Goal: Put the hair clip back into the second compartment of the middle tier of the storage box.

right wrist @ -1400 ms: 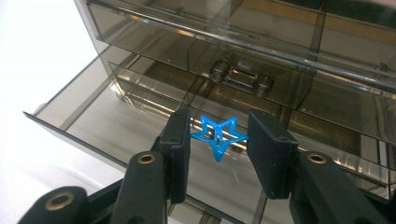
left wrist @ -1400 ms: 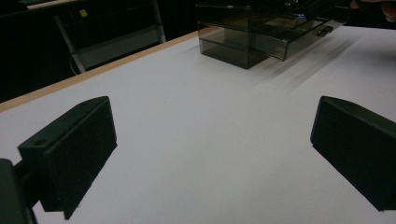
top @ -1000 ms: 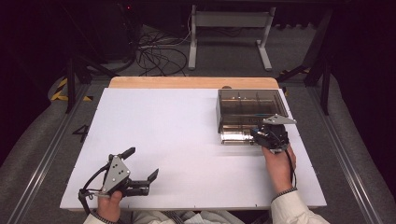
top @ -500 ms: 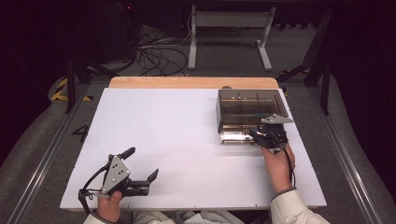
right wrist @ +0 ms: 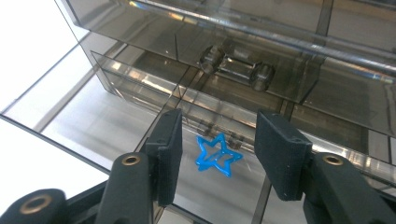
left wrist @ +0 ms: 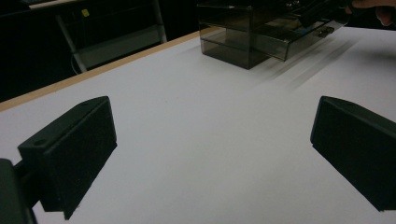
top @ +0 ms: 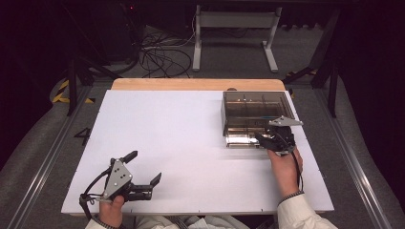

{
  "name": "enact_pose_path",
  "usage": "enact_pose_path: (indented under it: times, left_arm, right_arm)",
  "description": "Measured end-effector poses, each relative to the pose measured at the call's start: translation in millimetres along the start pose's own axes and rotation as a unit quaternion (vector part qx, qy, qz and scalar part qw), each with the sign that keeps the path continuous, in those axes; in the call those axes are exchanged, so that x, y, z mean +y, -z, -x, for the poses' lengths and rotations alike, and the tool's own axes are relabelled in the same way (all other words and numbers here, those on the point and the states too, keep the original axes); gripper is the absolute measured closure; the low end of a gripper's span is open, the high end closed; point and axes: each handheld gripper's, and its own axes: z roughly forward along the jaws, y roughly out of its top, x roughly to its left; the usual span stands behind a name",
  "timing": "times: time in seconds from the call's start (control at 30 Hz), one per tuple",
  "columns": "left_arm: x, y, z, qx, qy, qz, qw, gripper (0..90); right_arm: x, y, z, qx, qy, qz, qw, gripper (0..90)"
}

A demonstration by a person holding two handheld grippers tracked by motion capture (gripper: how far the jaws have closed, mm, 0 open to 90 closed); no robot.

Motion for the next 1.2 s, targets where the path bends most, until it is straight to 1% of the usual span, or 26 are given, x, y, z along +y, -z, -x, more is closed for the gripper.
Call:
enact_pose_path:
  times: [0.2,0.37,0.67,0.8,0.9,1.0,1.1,1.2]
  left_arm:
    - [-0.4,1.0,-0.3,0.002,0.0,0.0,1.0,1.0]
    - [-0.8,3.8,-0.9,0.005,0.002,0.0,1.0,0.9]
    - [-0.6,4.5,-0.1,0.007,0.001,0.002,1.0,0.9]
    - [-1.0,4.7,-0.6,0.007,0.001,0.0,1.0,1.0]
    - [-0.9,5.1,-1.2,0.007,0.004,0.002,1.0,0.9]
    - [-0.7,4.9,-1.4,0.007,0.005,0.002,1.0,0.9]
    - [-0.4,4.7,-1.9,0.008,0.003,0.002,1.0,1.0]
    - [-0.1,4.4,-1.5,0.007,0.004,0.002,1.0,1.0]
  right_arm:
    - [4.3,13.8,0.6,0.002,-0.002,0.023,0.9997,49.4]
    - [8.3,24.7,-0.6,0.003,0.003,0.04,0.9992,47.8]
    - [11.3,35.1,-5.6,0.006,0.014,0.051,0.9986,46.9]
    - [12.2,38.3,-5.2,0.006,0.015,0.056,0.9983,46.5]
    - [12.9,41.4,-5.5,0.011,0.013,0.059,0.9981,45.1]
    - [13.5,47.3,-8.0,0.018,0.028,0.066,0.9972,41.7]
    - [14.8,56.1,-12.0,0.018,0.056,0.068,0.996,38.2]
    - [15.5,64.0,-13.5,0.037,0.055,0.079,0.9947,34.2]
